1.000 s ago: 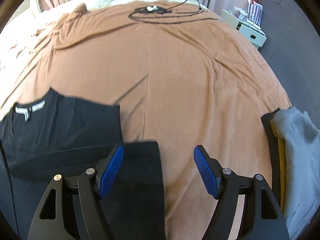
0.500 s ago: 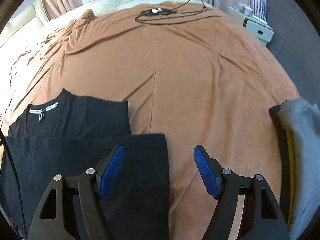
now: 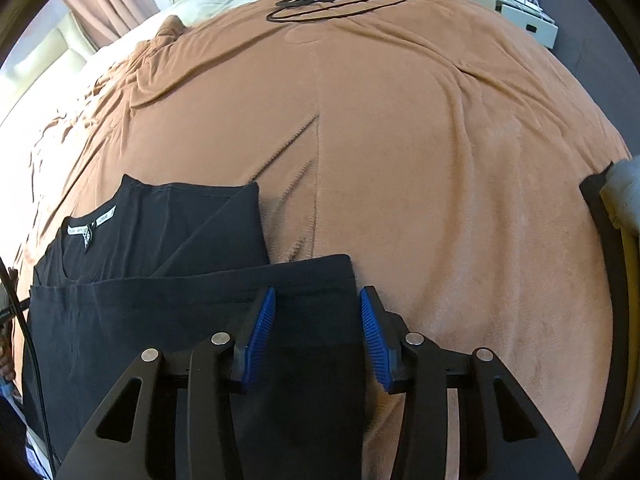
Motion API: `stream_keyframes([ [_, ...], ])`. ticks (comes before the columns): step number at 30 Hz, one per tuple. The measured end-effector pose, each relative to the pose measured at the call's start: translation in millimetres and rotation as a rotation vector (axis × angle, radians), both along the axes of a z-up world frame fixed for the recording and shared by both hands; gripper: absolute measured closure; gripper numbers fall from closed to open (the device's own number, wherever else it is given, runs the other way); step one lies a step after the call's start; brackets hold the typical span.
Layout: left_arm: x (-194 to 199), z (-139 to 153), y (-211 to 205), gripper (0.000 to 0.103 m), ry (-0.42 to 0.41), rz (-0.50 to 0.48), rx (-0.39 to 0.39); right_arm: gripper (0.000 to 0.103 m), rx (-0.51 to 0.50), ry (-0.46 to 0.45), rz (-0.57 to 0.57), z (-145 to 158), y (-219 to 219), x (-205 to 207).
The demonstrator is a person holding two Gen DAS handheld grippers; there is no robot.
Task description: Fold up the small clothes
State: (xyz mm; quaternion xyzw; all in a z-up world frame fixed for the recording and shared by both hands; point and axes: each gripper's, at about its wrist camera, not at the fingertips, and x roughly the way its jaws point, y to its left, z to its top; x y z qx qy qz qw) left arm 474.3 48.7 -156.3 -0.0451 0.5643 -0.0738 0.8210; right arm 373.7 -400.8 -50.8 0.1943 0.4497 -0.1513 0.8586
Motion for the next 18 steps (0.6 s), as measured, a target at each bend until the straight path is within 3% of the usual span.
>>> stream_keyframes([
  [3,-1.0,1.6,2.3,0.101,-0.011,0.011,0.001,0.063,-0.006,0.003,-0.009,1.5,-1.3,-5.7],
  [6,-3.2,7.0,9.3,0.102,-0.016,0.029,-0.027,0.095,-0.012,0.002,-0.003,4.3,0.2,-11.4],
  [8,-4.4,13.4,10.0,0.102,-0.031,0.035,-0.020,0.103,-0.030,0.010,0.001,5.9,1.4,-12.8],
  [18,-8.9,55.0,11.9,0.102,-0.096,0.028,-0.041,0.103,-0.094,-0.115,0.007,53.2,19.2,-37.4],
])
